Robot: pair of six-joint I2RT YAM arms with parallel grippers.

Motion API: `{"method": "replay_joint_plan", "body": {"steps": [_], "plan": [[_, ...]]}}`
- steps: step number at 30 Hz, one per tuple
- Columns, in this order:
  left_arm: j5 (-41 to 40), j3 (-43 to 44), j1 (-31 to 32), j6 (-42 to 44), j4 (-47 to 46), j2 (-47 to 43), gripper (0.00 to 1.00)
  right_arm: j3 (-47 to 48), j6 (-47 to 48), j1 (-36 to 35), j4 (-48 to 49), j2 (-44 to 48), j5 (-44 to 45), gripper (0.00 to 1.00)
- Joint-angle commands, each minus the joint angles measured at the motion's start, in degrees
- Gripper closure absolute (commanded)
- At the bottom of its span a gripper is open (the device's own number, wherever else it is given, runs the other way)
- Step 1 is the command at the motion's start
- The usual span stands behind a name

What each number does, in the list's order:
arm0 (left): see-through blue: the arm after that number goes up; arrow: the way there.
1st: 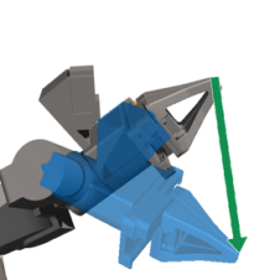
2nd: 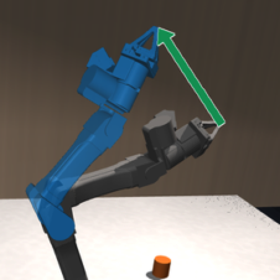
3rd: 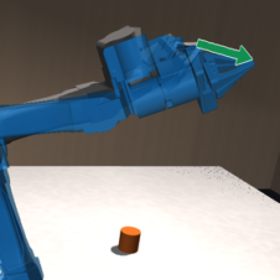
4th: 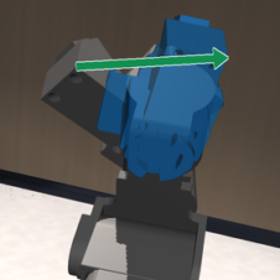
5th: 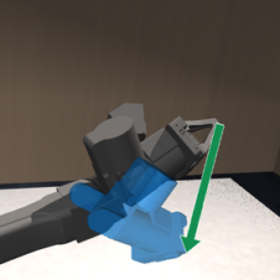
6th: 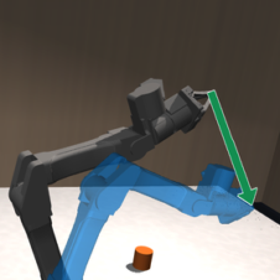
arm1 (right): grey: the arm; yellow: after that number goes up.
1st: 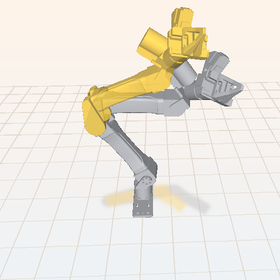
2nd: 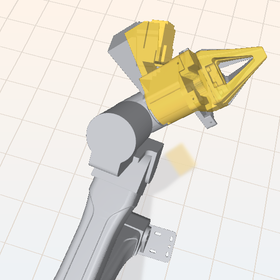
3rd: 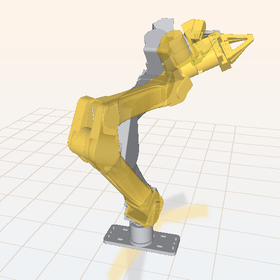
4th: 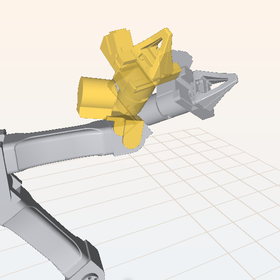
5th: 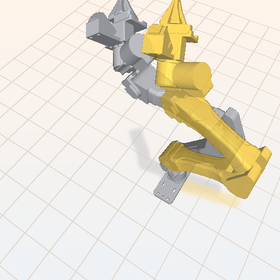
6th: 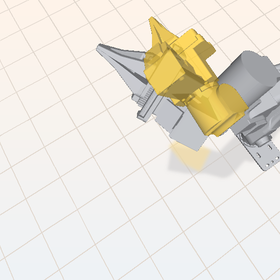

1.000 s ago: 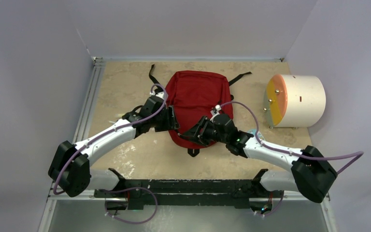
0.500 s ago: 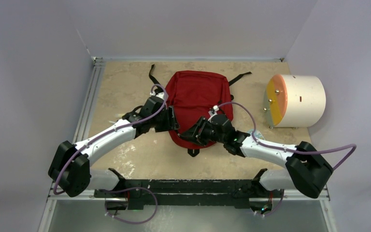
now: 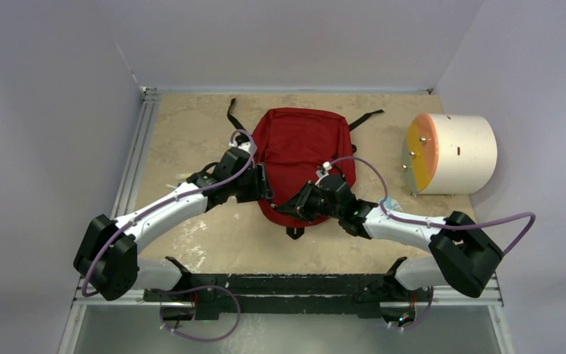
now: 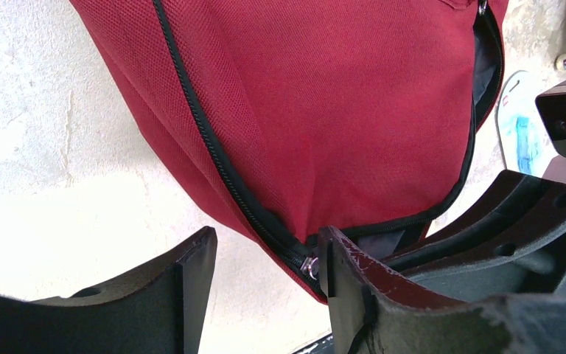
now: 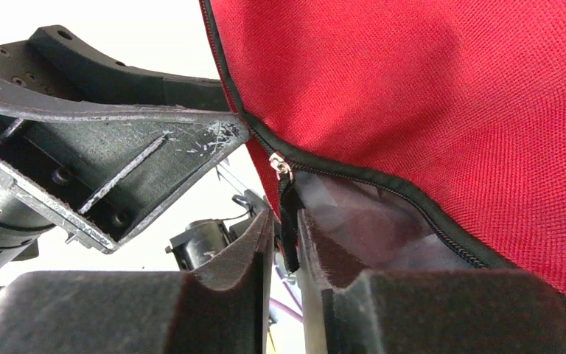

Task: Pack the student bag
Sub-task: Zip the student bag at the center of the board.

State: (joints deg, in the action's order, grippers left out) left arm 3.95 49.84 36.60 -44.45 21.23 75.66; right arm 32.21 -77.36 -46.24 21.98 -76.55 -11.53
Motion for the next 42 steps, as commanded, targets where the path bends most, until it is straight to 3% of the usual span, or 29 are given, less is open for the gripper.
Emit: {"method": "replay_joint_plan", "body": {"steps": [1,7,15,27,33,42], "plan": [[0.44,-0.35,-0.31,-0.9,-2.16,-0.87,0.48,0.68,-0.25,-0.52,3.35,0.18,-0.51,0.83],[0.75,-0.91,-0.34,-1.79,-2.16,-1.26,0.48,0.46,0.7,-0.52,3.6,0.42,-0.12,1.0],[3.26,-4.24,-0.35,-4.32,-4.65,-2.03,0.49,0.25,1.31,-0.52,3.83,1.39,0.19,1.0],[-0.05,0.01,-0.38,-1.69,-4.96,2.32,0.75,2.84,6.75,-0.51,-4.46,5.29,1.59,1.0],[-1.13,1.19,-0.34,-0.9,-4.97,4.13,0.98,3.84,9.65,-0.52,-11.37,9.59,3.45,1.0],[-3.58,1.37,-3.79,0.98,-2.69,3.01,1.0,4.77,13.94,-0.52,-24.38,14.49,5.99,1.0]]}}
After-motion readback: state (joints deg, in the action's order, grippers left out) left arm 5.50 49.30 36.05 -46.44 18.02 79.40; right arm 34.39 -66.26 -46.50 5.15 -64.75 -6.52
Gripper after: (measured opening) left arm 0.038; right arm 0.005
